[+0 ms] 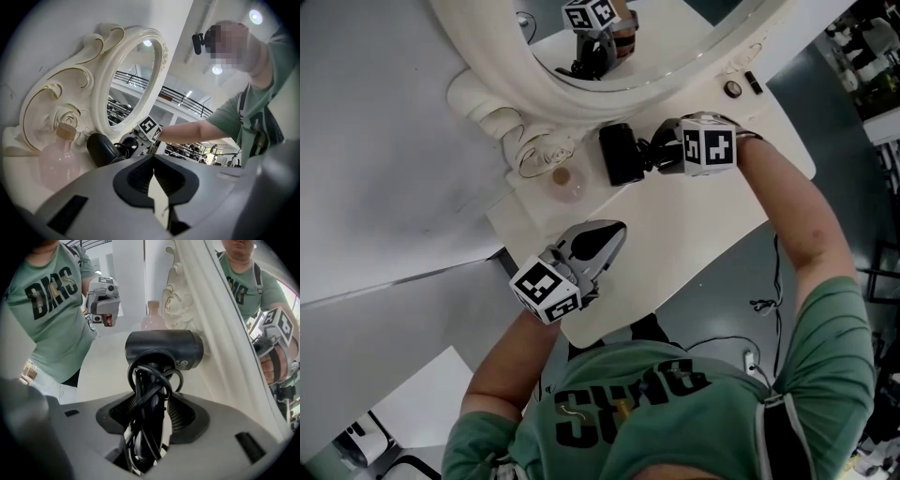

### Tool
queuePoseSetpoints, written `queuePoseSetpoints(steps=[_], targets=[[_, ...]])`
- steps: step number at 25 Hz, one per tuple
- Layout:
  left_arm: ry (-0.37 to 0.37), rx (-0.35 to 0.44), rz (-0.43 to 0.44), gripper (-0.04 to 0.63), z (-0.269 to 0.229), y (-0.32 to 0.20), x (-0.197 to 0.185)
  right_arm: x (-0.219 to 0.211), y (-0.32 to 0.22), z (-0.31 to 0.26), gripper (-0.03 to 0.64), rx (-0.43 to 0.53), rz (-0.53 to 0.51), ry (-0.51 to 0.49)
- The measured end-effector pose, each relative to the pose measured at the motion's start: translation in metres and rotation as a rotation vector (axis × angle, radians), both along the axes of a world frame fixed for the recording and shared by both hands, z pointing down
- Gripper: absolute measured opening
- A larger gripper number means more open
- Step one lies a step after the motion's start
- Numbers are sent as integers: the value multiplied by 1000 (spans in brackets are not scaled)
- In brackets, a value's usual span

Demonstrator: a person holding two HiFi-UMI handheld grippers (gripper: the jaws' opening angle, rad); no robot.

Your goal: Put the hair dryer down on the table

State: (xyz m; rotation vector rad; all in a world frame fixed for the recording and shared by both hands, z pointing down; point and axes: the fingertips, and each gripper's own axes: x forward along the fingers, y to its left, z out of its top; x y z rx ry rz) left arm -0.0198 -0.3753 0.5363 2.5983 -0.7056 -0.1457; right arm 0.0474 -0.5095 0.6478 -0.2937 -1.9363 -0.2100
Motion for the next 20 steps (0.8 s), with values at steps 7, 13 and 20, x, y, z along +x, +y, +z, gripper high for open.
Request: queuePoseSetpoints(steps=[7,13,20], targets=[[-4,-9,7,11,6,0,-1,3,-10,8,202,-15,-4,34],[1,-33,2,11,10,1,-1,4,-20,9,207,64,-47,66],[5,-39,10,11,9,1,1,9,-39,6,233,158,-3,59]])
